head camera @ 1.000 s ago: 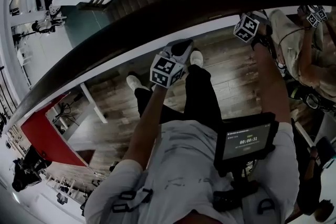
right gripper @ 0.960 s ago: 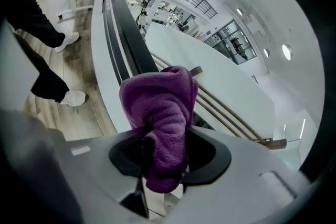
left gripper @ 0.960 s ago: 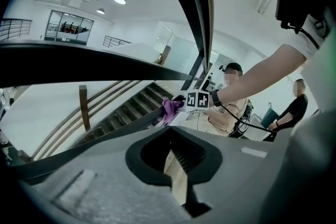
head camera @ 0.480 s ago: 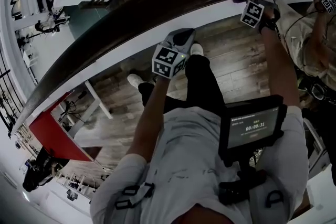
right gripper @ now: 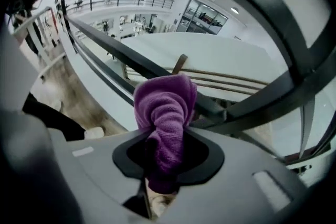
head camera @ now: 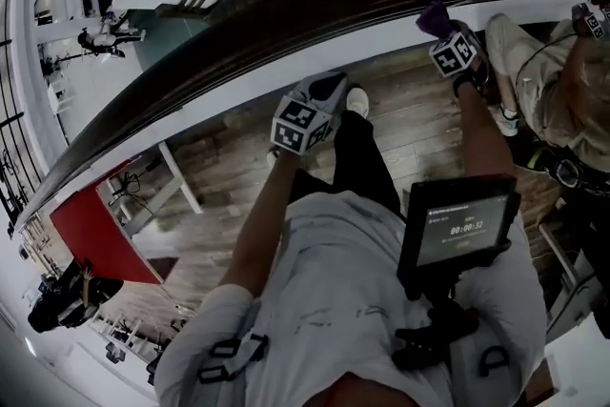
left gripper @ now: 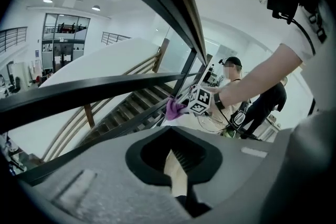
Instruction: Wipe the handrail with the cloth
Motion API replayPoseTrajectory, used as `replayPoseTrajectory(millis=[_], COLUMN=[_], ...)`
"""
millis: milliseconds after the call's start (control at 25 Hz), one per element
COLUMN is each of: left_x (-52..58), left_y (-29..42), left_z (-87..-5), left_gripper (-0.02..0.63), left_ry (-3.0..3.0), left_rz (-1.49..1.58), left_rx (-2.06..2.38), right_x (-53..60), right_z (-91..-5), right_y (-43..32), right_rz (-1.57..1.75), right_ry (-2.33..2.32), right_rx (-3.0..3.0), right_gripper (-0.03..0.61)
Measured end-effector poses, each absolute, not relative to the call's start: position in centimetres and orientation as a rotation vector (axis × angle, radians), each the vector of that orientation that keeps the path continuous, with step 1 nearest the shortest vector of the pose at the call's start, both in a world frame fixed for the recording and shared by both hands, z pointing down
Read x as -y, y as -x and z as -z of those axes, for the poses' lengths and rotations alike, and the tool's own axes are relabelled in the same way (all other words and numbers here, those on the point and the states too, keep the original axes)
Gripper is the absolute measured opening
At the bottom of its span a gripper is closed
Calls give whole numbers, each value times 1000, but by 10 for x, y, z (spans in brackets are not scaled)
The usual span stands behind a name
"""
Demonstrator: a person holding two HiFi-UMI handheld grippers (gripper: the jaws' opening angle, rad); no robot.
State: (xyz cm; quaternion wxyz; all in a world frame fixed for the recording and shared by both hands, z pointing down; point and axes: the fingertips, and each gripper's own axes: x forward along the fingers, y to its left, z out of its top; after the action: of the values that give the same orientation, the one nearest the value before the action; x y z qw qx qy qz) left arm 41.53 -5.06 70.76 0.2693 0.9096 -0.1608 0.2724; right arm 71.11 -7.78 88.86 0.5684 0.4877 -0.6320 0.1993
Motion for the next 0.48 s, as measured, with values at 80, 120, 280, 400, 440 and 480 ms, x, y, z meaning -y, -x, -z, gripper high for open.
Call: replayPoseTrajectory(millis=[80,120,280,400,440,480], left_x=[47,46,43,26,19,13], left_y=[-403,-400,-376,-333,-317,-301], left_z=[-690,-678,-638,-630,-625,-615], left_gripper=[1,0,0,0,1,0], left_ry=[-2463,-2472,-2500,-2475,-2460,-2453], left_rz=[-750,-745,-703,-704,-693,-666], left_rx=[430,433,532,643,682,727], right_x=[38,18,-35,-55,-60,-61], right_z=[-883,-876,-829,-792,-776,-760], right_y=[-657,-632,-537,-460,-438,-418], right_rz=[-548,-591,-745,-792,-788,-768], right_ry=[-1187,-1212,-1353,-1411,-1438,-1467], right_rx=[1549,1582,1718,1859,1902,1942], right_gripper=[100,100,98,99,100,100])
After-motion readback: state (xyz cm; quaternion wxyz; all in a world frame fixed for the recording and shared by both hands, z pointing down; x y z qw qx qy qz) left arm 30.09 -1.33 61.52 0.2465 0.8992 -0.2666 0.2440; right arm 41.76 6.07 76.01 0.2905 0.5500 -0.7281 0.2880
